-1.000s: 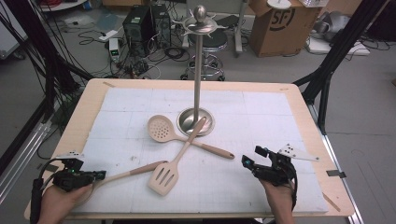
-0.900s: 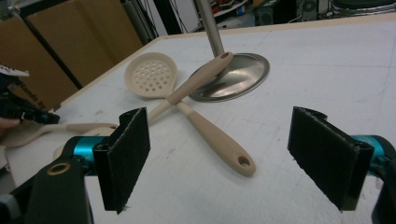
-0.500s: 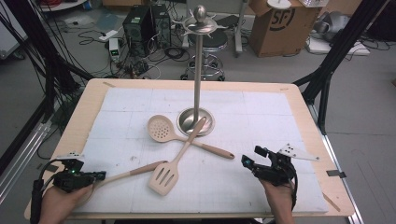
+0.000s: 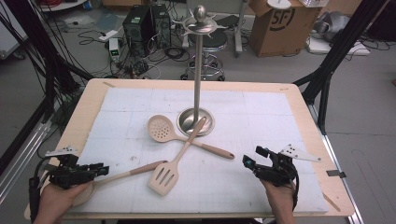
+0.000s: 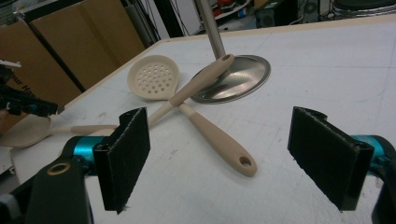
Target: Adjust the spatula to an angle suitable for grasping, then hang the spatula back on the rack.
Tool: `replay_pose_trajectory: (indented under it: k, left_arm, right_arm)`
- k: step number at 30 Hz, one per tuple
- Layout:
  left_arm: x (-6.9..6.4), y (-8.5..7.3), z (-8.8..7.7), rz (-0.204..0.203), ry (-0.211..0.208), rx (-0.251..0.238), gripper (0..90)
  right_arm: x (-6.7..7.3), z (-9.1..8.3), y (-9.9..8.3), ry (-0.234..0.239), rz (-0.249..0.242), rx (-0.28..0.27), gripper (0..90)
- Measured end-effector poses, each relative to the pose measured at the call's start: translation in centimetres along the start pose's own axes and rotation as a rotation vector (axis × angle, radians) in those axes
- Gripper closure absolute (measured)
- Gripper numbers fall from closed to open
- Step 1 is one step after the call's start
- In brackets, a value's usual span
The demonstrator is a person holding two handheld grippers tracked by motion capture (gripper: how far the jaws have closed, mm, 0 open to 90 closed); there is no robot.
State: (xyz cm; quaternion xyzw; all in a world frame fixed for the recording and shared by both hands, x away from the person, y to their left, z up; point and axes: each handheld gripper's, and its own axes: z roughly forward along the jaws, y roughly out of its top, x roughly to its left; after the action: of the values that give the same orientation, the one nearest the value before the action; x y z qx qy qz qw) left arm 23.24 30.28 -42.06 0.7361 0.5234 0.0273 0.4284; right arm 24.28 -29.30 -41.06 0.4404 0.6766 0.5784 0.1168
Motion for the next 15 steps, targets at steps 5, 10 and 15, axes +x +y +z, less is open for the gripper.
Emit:
replay_pose_trajectory:
  k: [5, 10, 15]
  left_arm:
    - [-1.5, 0.3, 1.1, 0.077, -0.012, 0.071, 53.2]
    - [-2.1, 0.5, 2.1, 0.147, -0.011, 0.151, 53.6]
    - [-2.0, 0.5, 2.7, 0.176, 0.004, 0.199, 54.7]
  right_arm:
    - [0.1, 0.0, 0.0, -0.001, -0.006, -0.002, 19.9]
    - [-0.1, -0.3, 0.0, -0.006, 0.0, -0.008, 19.9]
    - [0.0, -0.3, 0.0, -0.001, 0.002, -0.007, 20.0]
